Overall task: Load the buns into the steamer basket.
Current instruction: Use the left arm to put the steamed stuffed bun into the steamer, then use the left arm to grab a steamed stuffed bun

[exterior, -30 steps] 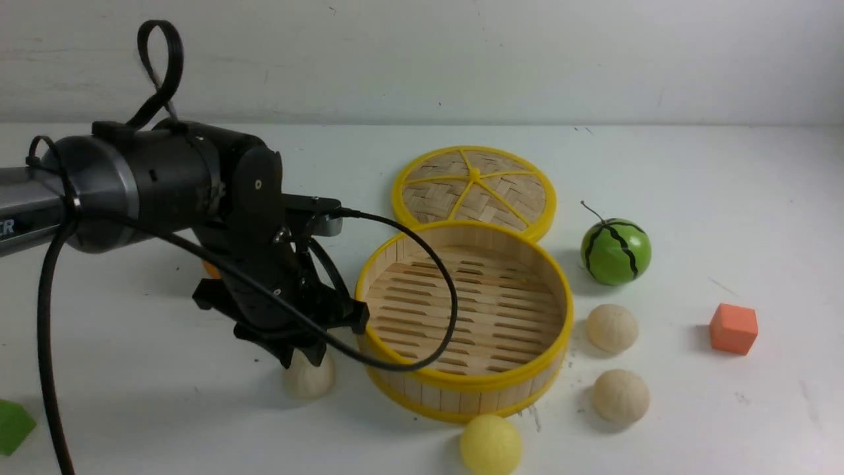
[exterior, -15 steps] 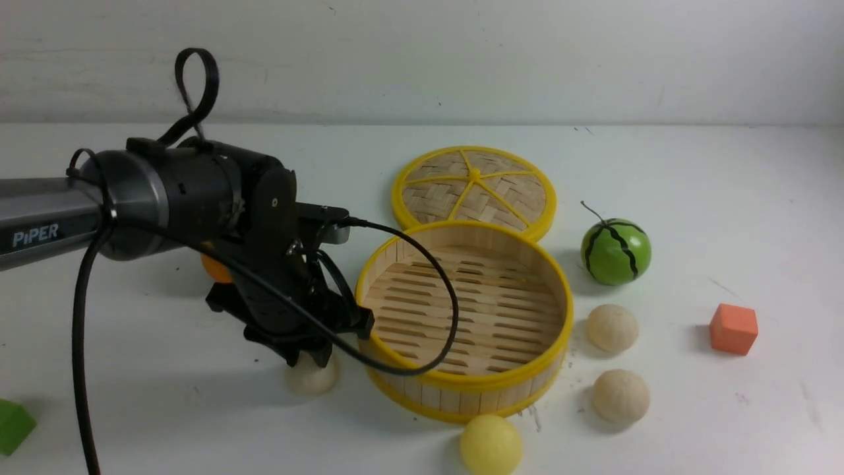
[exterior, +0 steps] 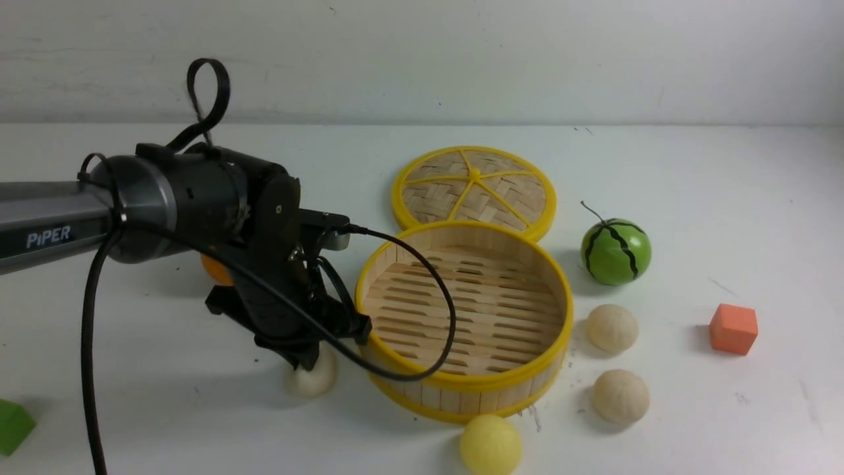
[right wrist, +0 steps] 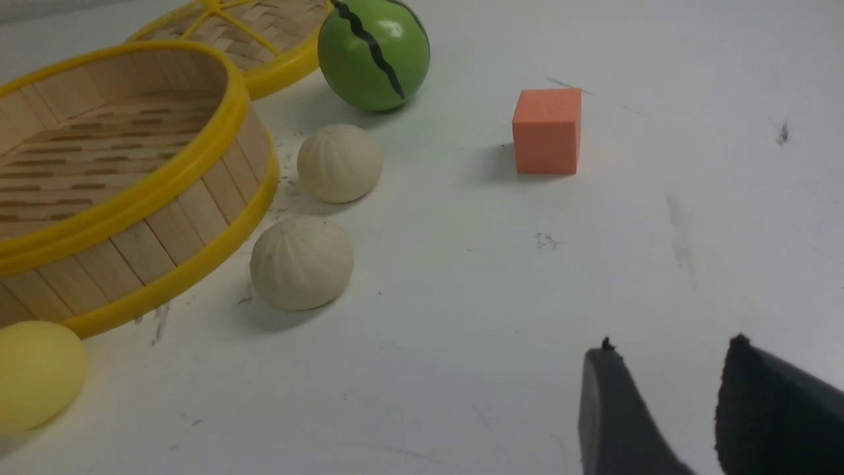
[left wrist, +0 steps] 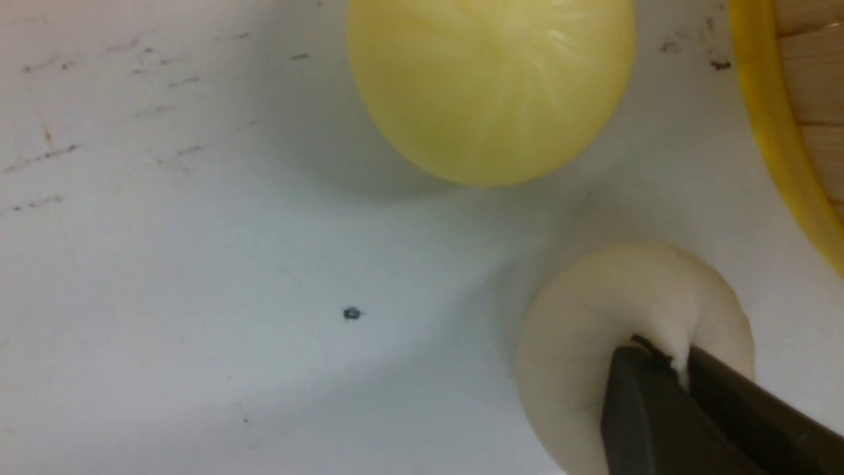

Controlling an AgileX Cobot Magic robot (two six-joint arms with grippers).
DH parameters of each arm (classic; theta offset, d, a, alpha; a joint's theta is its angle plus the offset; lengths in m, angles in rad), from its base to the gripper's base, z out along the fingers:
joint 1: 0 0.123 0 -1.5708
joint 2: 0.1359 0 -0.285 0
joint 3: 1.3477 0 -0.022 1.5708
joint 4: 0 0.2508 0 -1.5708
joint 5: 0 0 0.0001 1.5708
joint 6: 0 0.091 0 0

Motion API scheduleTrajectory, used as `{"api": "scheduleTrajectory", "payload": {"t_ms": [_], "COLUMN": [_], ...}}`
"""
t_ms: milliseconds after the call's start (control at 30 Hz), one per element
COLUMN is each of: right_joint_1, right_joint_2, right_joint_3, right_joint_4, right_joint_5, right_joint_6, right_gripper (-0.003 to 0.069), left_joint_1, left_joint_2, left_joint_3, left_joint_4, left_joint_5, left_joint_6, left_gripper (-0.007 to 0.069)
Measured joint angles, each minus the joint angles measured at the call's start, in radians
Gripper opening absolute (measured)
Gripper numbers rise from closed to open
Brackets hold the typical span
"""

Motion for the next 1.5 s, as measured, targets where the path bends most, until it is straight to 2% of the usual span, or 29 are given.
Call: {"api": "scheduleTrajectory", "payload": {"t_ms": [300,467,700,967,1133,1300,1333,1367,1400,1433,1500], "right_joint_1": [0.000,0.000,0.000,0.000,0.000,0.000,0.000,0.000,0.000,0.000,0.000], "right_joint_2": [0.000,0.000,0.000,0.000,0.000,0.000,0.000,0.000,0.000,0.000,0.000], "right_joint_3": [0.000,0.000,0.000,0.000,0.000,0.000,0.000,0.000,0.000,0.000,0.000], "right_joint_4": [0.000,0.000,0.000,0.000,0.000,0.000,0.000,0.000,0.000,0.000,0.000], "right_joint_5": [0.000,0.000,0.000,0.000,0.000,0.000,0.000,0.000,0.000,0.000,0.000], "right_joint_6": [0.000,0.000,0.000,0.000,0.000,0.000,0.000,0.000,0.000,0.000,0.000], "right_gripper": [0.0239,0.0239,0.0239,0.0239,0.0239,0.0239,0.0239,0.0239,0.0239,0.0239,0.0239], "left_joint_1": [0.000,-0.039,-0.083,-0.083,-0.083,-0.083,-0.083,-0.083,-0.083,-0.083,-0.083], "left_joint_2": [-0.107,-0.173,0.022,0.277,0.356,0.358,0.356,0.339,0.339,0.302,0.258], "left_joint_3": [-0.027,-0.190,-0.438,-0.652,-0.715,-0.724,-0.724,-0.724,-0.724,-0.724,-0.724], "left_joint_4": [0.006,-0.093,-0.149,-0.073,-0.002,0.012,0.012,0.004,0.004,0.001,0.000], "left_joint_5": [0.078,0.106,0.157,0.202,0.227,0.238,0.239,0.255,0.256,0.282,0.327], "left_joint_6": [0.000,0.112,0.146,0.146,0.146,0.136,0.134,0.122,0.122,0.116,0.114], "left_gripper": [-0.0012,-0.0012,-0.0012,-0.0008,0.0066,0.0247,0.0264,0.0331,0.0337,0.0376,0.0379]}}
